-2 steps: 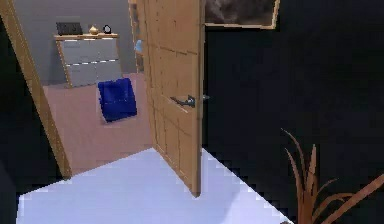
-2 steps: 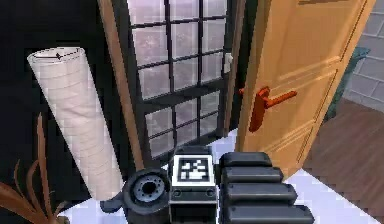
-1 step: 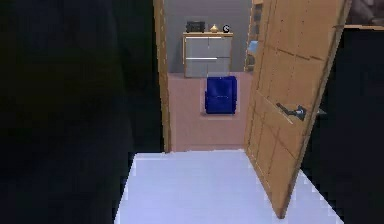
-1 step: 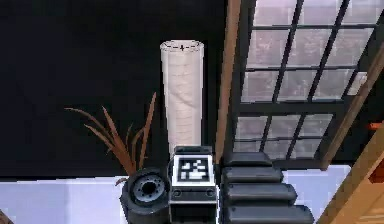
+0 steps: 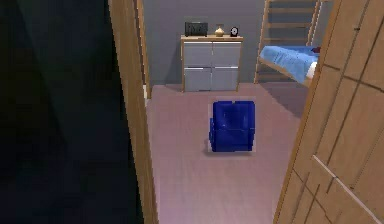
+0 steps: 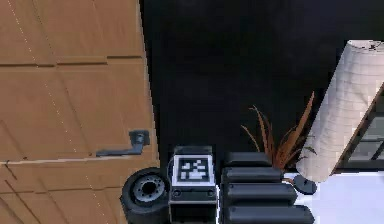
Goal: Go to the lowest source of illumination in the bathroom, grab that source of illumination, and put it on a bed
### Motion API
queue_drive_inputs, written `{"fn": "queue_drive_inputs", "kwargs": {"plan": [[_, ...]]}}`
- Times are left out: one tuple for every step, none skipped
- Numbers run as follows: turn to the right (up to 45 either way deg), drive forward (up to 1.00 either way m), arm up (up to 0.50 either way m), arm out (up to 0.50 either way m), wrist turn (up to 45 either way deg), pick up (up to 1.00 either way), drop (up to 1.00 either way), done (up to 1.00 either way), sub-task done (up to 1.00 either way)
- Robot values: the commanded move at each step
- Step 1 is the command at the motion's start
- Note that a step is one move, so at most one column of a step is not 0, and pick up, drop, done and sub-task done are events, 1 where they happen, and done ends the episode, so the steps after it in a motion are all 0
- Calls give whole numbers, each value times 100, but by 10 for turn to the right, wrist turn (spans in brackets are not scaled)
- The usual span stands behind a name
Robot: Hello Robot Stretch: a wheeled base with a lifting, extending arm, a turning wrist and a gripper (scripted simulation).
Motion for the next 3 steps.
{"fn": "queue_drive_inputs", "kwargs": {"plan": [[0,65,0,0,0,0,0,0,0],[450,0,0,0,0,0,0,0,0],[30,0,0,0,0,0,0,0,0]]}}
